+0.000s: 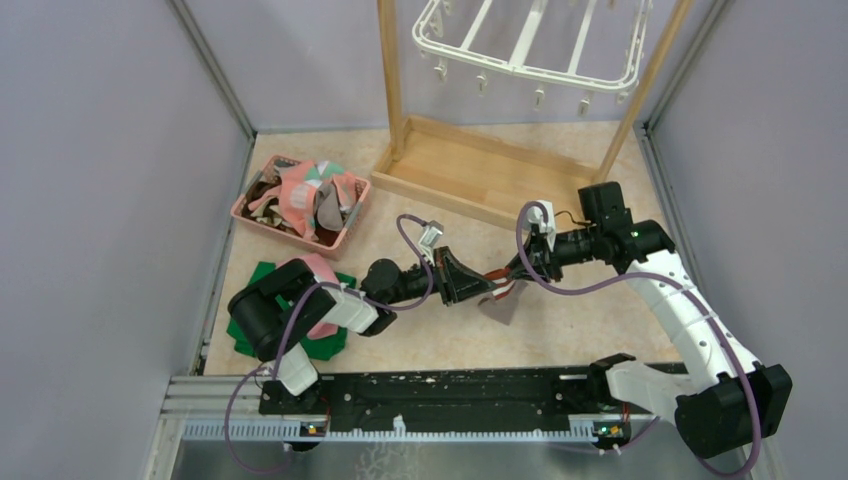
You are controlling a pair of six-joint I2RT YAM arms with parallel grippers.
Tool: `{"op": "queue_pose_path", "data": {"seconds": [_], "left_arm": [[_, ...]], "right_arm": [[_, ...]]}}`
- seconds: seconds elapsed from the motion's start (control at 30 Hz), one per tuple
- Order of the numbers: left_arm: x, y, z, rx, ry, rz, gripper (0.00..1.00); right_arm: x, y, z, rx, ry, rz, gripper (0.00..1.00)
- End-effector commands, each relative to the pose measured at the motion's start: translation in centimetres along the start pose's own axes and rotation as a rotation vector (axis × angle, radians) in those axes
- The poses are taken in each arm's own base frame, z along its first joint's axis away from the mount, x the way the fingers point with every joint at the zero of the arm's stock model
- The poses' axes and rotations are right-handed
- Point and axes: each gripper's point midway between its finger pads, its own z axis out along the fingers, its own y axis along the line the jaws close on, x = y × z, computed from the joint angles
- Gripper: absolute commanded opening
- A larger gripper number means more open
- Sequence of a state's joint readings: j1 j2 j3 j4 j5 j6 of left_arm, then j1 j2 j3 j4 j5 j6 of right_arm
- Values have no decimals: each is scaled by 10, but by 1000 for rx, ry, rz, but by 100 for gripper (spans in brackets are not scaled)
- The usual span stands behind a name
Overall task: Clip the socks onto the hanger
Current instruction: Pick up the sock from the bin.
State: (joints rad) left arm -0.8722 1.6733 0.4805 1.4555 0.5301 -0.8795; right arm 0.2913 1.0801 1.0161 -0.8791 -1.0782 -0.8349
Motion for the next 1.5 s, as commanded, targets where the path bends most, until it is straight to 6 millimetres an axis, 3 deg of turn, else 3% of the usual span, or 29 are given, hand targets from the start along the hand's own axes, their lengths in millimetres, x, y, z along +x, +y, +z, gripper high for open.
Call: {"op": "queue_pose_path", "data": {"seconds": [0.0, 0.07, 0.17, 0.27, 0.43, 0.6, 0.7, 0.83, 0.93, 1.1, 1.3, 1.47], "left_arm": [[-56, -55, -8, 181, -254, 184, 0], [-58, -47, -14, 129, -287, 176, 0], [-62, -34, -23, 50, -339, 163, 0], [-64, -23, -27, -11, -366, 149, 0], [-55, -1, -18, -127, -268, 181, 0], [-58, 11, -16, -246, -127, 401, 0], [-62, 2, -18, -231, -34, 603, 0], [-51, -11, -21, -130, 145, 829, 0], [-39, -22, -23, -42, 263, 882, 0], [-35, -39, -21, 63, 335, 918, 0], [-38, -55, -15, 145, 341, 932, 0], [-42, -60, -13, 163, 333, 950, 0]], "right_arm": [[-24, -2, -5, 6, -67, -49, 32], [-28, -1, -5, 3, -80, -41, 48], [-32, -2, -5, 9, -93, -27, 57], [-36, -4, -8, 23, -101, -28, 58], [-41, -5, -13, 40, -110, -33, 59], [-48, -7, -21, 72, -108, -56, 60], [-49, -7, -23, 78, -110, -63, 61], [-50, -5, -21, 53, -127, -94, 64], [-48, 11, -14, -56, -174, -201, 71], [-51, 13, -3, -104, -148, -271, 76], [-54, 15, 11, -135, -107, -293, 77], [-47, 18, 24, -168, -86, -257, 72]]}}
